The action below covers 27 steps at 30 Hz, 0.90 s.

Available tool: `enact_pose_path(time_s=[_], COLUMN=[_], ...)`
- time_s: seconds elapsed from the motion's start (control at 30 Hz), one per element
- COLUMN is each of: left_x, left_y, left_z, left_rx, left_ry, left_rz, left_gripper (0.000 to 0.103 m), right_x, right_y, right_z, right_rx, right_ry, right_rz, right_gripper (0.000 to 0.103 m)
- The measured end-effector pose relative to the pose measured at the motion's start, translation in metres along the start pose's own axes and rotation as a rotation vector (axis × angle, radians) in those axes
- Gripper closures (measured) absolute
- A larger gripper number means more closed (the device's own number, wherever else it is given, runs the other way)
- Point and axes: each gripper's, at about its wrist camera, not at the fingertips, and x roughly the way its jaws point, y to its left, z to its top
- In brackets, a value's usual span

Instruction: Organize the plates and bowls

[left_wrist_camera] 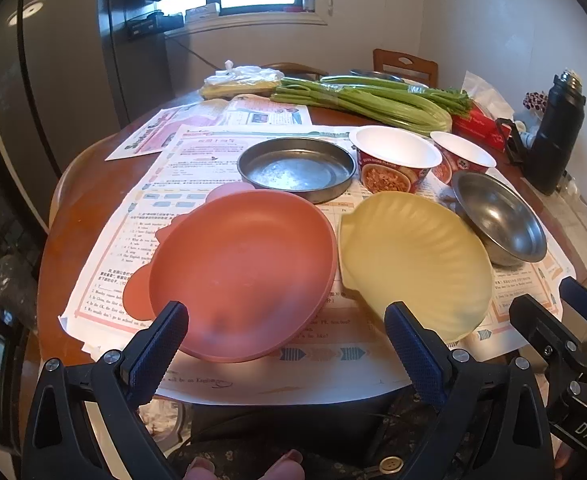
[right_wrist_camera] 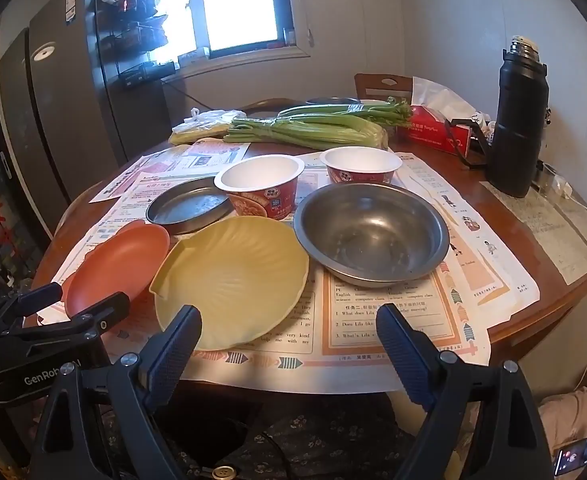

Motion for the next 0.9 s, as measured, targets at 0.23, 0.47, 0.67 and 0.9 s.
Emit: enact_pose_path(time_s=[0.23,0.47,0.67,0.9], left_x=[0.002,0.004,0.004,0.001], left_y=[-0.001,-0.010,-0.014,-0.012], left_z=[-0.001,-0.002,-0.003,-0.004], left_rx=[0.010,0.024,0.036,0.027], left_ry=[0.005,0.011,0.014,0.005], left_rz=[-0.005,-0.022,-0.020,-0.019], left_gripper=[0.004,0.004,0.004,0.004], right_x=[0.000,-0.006,-0.008,-0.007], right_y=[-0.002,-0.006,-0.009,-0.010], right_z=[0.000,0.001,0.001,-0.001], right_rx=[0.006,0.013,0.016,0.020], right_ry=[0.000,-0.023,-0.022,-0.020], right_rz=[0.006,-0.007,-0.004,-0.008], right_gripper=[0.015,0.015,0.015,0.015])
